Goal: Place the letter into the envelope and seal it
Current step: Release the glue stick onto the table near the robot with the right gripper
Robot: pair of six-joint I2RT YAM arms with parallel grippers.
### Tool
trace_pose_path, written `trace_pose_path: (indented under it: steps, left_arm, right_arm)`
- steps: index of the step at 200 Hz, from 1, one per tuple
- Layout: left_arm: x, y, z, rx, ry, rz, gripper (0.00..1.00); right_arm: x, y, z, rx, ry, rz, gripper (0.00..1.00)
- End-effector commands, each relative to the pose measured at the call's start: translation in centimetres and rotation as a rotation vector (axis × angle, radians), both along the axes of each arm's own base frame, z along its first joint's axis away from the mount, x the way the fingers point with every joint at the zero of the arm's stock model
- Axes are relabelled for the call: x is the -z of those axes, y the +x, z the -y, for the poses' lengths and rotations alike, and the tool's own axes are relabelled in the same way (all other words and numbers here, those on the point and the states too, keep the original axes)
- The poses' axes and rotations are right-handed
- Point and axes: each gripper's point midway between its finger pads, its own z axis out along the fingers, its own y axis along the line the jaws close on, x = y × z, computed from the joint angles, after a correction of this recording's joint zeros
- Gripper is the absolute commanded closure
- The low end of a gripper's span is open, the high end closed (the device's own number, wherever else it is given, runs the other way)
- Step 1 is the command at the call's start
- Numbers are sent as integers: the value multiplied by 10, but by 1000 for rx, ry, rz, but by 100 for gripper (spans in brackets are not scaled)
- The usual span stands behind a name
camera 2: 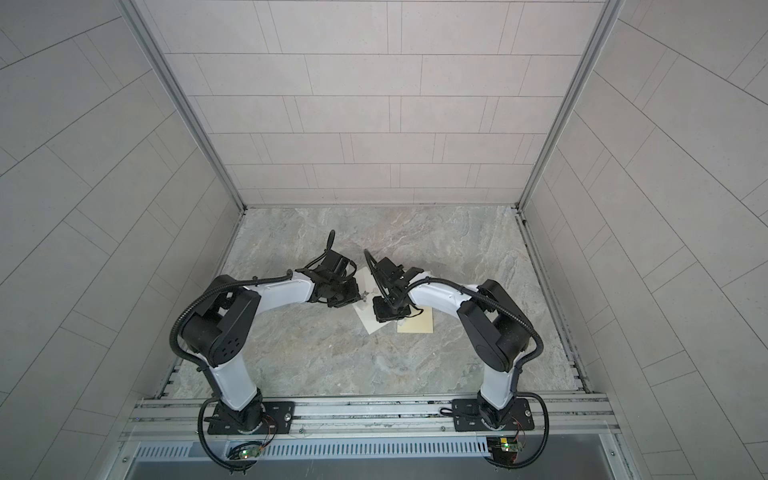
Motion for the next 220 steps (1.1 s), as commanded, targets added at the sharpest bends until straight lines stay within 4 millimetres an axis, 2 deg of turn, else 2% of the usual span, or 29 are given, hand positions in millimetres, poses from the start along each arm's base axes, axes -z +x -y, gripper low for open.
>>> trace_pose_path:
  steps: [1,21,41,75,93,116,132,148,167,178,200,220]
  left_arm:
    - [13,-8,-4,12,38,-53,76]
    - [14,-8,-2,19,36,-57,76]
    - [15,-8,-1,20,35,-59,76]
    - [14,-7,0,19,34,-56,76]
    - [14,-8,-1,21,37,-56,76]
    - [14,-9,-2,18,43,-59,76]
    - [14,-10,-4,15,52,-61,76]
    - [13,-10,-9,0,63,-66,75]
    - [10,-9,-29,-68,70,-84,72]
    - [8,-10,-46,-126,62,-87,68]
    - [-6,-17,-88,-241,40,-86,62]
    - [-21,-49,-111,-190,110,-102,61]
  right_arm:
    - [-32,6,8,-13,-2,97,61]
    - [-38,10,35,6,-114,135,57]
    - [-34,11,58,17,-210,125,52]
    - [-11,-3,60,-74,-277,85,50]
    - [-5,-13,48,-117,-247,70,51]
    - [-13,-30,20,-209,-170,121,51]
    - [-15,-51,-1,-303,-124,130,51]
    - [-15,-80,-26,-426,-82,133,50]
    - [-9,-110,-48,-557,-87,153,47]
    - [-6,-120,-55,-622,-115,169,45]
    - [-14,-127,-64,-743,-122,188,41]
    - [-19,-117,-64,-749,-132,223,44]
